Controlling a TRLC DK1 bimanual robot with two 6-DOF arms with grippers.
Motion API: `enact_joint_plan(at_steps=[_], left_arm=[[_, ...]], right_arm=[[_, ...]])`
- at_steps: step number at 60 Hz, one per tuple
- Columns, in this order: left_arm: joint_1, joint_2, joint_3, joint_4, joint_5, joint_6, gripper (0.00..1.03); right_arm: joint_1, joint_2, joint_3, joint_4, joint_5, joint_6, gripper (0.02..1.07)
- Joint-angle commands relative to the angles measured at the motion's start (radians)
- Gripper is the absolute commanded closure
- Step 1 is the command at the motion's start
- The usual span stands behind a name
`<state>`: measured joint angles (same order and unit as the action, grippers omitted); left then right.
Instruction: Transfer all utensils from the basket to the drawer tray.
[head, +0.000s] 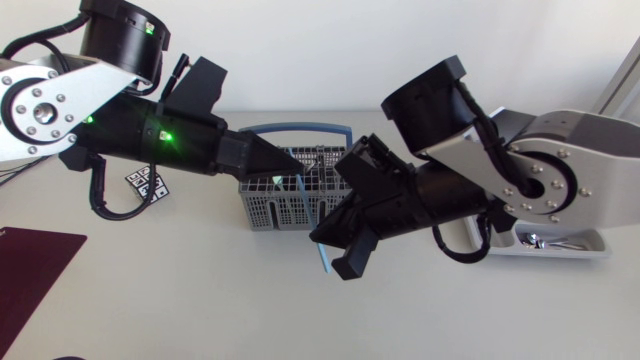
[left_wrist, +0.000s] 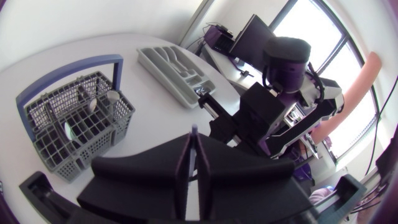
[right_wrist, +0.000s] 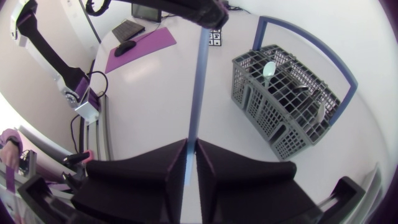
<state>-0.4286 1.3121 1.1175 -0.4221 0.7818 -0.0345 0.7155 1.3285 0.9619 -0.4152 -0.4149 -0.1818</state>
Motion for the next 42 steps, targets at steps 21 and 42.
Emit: enact_joint_plan(at_steps=[21,42], left_arm=[[0.071,0.006,0.114,0.045,0.014,-0.068,0.46],[0.194,0.016,0.191,0.042,-0.093,-0.056,0.46]], right_arm=[[-0.004,-0.012,-0.054,-0.037,-0.01,-0.008,1.02],[-0.263,-0.114,-0.111,-0.139,-0.013,-0.088,1.01]])
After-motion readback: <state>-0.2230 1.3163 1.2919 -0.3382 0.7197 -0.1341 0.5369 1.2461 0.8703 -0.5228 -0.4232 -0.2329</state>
